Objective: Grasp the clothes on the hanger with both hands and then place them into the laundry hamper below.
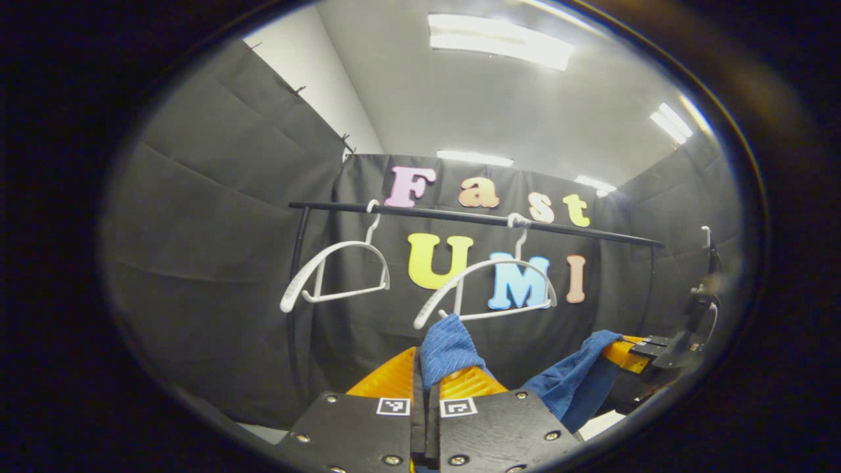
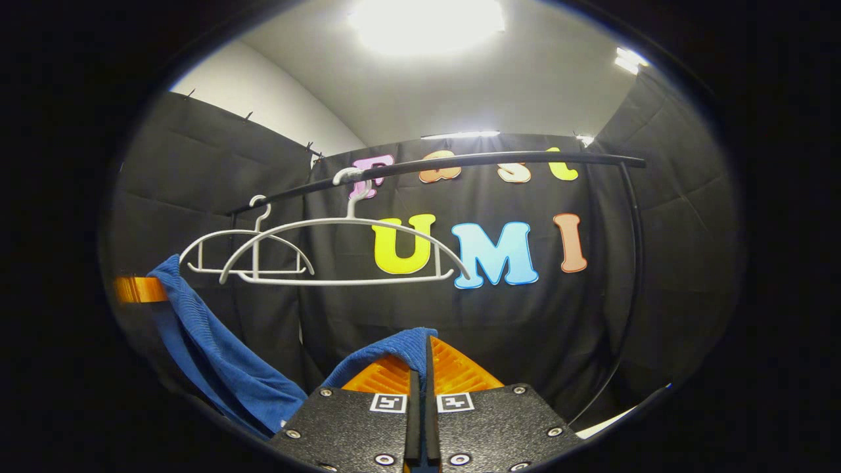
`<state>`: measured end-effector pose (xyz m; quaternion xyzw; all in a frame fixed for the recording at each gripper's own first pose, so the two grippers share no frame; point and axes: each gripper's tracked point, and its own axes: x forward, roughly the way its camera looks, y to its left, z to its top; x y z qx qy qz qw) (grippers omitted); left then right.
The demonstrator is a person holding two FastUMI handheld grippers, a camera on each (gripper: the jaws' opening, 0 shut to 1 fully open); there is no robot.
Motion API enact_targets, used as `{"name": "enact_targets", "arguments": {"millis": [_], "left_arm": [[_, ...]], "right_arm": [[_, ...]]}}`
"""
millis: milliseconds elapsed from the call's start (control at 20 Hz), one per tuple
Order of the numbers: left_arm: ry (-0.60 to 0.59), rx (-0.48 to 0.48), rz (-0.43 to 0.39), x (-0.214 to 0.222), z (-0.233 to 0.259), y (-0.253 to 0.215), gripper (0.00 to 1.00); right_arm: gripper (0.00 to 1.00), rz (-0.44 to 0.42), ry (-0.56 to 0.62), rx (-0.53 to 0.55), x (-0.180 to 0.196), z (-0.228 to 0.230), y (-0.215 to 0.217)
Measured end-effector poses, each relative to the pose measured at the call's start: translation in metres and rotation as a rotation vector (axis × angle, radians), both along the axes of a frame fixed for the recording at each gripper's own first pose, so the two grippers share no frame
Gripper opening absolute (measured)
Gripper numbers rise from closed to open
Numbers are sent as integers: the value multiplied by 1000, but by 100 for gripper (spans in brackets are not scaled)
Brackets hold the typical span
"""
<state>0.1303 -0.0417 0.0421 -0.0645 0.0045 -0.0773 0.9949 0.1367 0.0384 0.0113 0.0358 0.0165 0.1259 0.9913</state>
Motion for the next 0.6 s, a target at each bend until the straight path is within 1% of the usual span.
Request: {"name": "enact_targets", "arguments": {"millis": [50,100,150,300,350,400,450,550,600], "left_arm": [[5,-8,-21,-6,-3,-5,1],[11,-14,-39,-13,-5,-10,7],[14,-19,-55,-19,-7,-14,1],[33,-42,-95,-35,-14,-27,1],[37,-48,-103,-39,-17,-31,1],[40,-51,-106,-43,-21,-33,6],[43,-55,-107,-47,-25,-34,1],[62,-62,-109,-56,-40,-37,1],[70,-66,-112,-60,-47,-38,6]], "right_arm": [[2,0,8,5,-12,-2,4],[2,3,17,11,-22,-3,9],[2,6,24,13,-32,-5,14],[2,26,43,3,-55,-8,29],[2,33,48,3,-62,-10,32],[2,37,54,6,-69,-12,35],[2,40,60,11,-75,-15,38],[2,48,84,16,-87,-28,41],[2,56,101,13,-92,-36,44]]}}
